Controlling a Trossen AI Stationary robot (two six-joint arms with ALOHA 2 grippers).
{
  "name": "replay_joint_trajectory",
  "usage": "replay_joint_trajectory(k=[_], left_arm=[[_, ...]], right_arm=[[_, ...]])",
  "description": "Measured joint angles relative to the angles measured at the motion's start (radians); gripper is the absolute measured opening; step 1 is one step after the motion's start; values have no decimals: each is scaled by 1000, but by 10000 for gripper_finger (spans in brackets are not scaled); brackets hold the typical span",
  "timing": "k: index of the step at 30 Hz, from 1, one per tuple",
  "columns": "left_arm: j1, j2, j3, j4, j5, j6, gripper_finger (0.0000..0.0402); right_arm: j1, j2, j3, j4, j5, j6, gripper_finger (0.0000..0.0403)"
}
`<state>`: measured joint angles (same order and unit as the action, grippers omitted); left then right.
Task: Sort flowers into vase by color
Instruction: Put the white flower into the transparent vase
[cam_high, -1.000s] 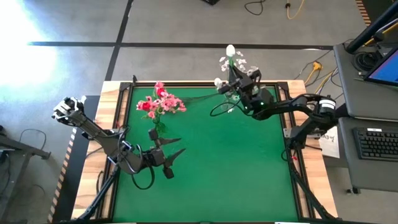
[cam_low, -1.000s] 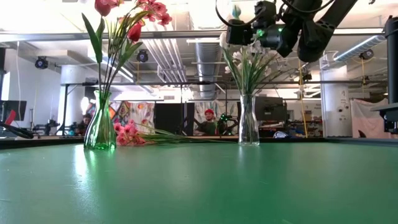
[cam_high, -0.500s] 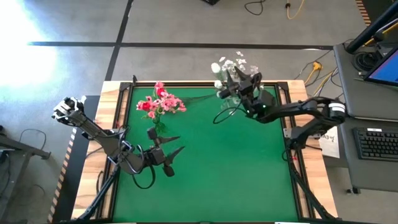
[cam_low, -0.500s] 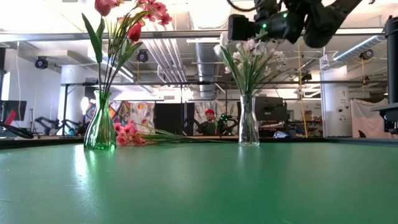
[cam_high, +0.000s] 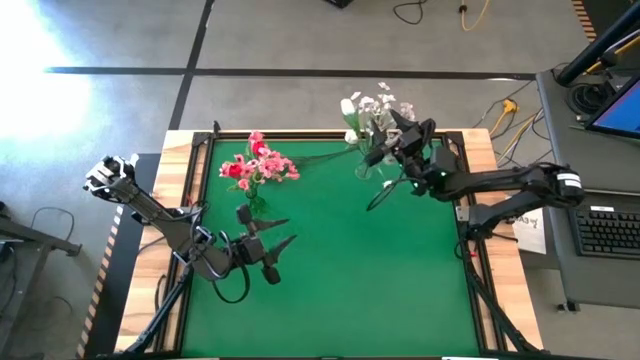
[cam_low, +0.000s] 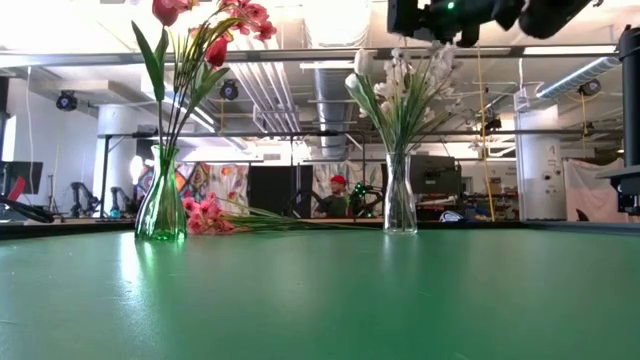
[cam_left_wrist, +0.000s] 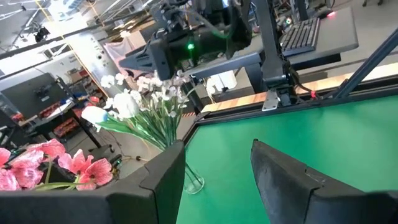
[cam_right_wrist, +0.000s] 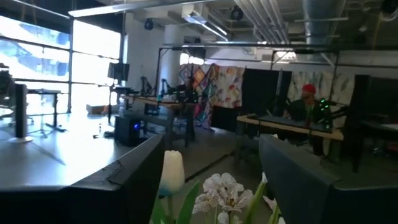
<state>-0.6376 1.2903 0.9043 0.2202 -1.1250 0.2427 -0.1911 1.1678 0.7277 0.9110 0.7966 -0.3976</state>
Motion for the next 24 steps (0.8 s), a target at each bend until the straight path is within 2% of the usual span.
replay_joint_trajectory(k=[5,13,17,24], left_arm=[[1,0,0,6,-42,-13,169],[1,0,8,8,-43,-17,169],[1,0,57,10,-44,-20,169],[1,4,164,-82,-43,-19,169]], right_arm=[[6,-56,0,-97,1,66,272],[13,-106,0,-152,-12,135,285],[24,-114,0,-152,-16,144,286],[34,-106,0,-158,-19,163,288]])
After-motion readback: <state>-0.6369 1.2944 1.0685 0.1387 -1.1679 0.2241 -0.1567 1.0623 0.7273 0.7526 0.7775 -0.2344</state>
